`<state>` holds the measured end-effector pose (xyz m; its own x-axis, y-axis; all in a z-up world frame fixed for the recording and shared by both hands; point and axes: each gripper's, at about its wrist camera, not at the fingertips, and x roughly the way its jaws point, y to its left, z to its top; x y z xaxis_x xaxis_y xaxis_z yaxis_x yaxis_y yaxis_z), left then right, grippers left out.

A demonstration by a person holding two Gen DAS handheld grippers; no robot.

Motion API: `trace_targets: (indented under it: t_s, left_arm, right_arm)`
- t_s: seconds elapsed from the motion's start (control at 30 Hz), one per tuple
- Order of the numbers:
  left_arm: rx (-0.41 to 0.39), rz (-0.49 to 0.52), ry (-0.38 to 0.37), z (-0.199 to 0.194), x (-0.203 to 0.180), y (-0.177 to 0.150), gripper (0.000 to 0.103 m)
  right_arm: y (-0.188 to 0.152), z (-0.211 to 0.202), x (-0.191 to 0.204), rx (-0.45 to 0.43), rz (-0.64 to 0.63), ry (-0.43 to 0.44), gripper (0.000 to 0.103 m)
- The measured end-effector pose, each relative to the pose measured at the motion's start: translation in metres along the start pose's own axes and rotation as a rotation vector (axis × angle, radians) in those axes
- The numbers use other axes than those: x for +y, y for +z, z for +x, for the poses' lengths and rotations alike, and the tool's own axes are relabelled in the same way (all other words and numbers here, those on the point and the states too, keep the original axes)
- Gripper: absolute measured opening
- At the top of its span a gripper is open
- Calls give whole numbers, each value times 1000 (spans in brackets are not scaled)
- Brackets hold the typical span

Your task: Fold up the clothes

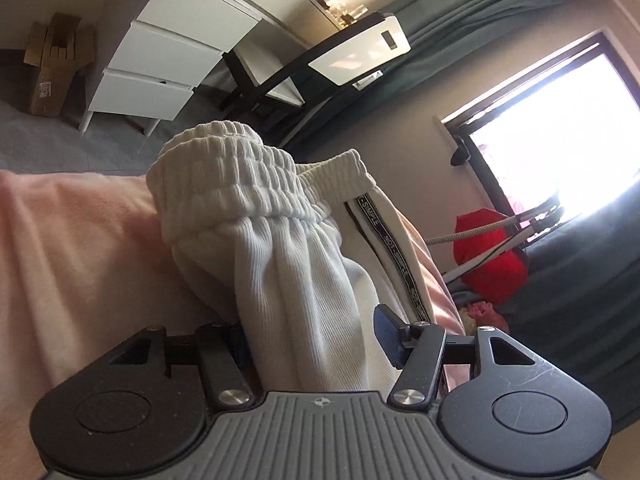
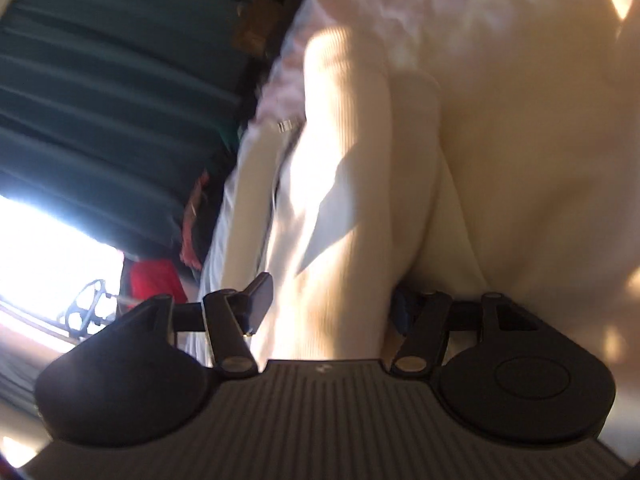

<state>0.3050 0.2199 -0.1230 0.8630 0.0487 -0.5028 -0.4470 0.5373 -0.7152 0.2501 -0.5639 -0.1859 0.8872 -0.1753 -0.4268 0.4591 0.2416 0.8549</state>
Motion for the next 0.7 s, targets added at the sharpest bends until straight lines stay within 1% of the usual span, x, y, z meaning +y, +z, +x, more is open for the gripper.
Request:
trace_targets:
  t_s: [0.03, 0.07, 0.1, 0.13, 0.17, 0.2, 0.23, 0.27, 0.33, 0.37, 0.47, 0.57, 0.7]
  left_arm:
    - [0, 2, 18, 7, -4, 2, 49]
    - [5, 5, 35, 13, -8, 4, 42]
    - [12, 11, 52, 17, -13, 7, 32]
    - [19, 20, 69, 19, -18, 12, 28]
    - [31, 25, 78, 20, -23, 17, 22]
    - [45, 30, 85, 20, -28, 23, 17]
    - [59, 35, 91, 19, -33, 29, 16]
    - [71, 28, 94, 15, -37, 34, 14]
    - [78, -13, 66, 2, -36, 42, 13]
    - [77, -12, 59, -5, -36, 44, 13]
    - [71, 4, 54, -26, -35, 47, 13]
    - [64, 2, 53, -54, -29, 52, 12]
    - [44, -19, 61, -107, -14, 66, 12]
  right_arm:
    - [3, 4, 0, -26, -3, -3, 63]
    - [5, 9, -1, -53, -6, -5, 61]
    - [8, 13, -1, -79, -9, -8, 59]
    - [10, 17, -2, -106, -12, -10, 52]
    - [13, 22, -2, -132, -15, -13, 40]
    - [15, 26, -2, -158, -18, -15, 31]
    - [15, 23, -1, -163, -20, -23, 22]
    - [14, 20, 0, -169, -22, -32, 20]
    - [13, 15, 2, -180, -25, -48, 17]
    - [12, 13, 3, -186, -27, -55, 16]
    - [12, -7, 11, -202, -20, -24, 15]
    - [12, -29, 13, -198, -40, 5, 15]
    - [4, -64, -3, -130, 88, 29, 15]
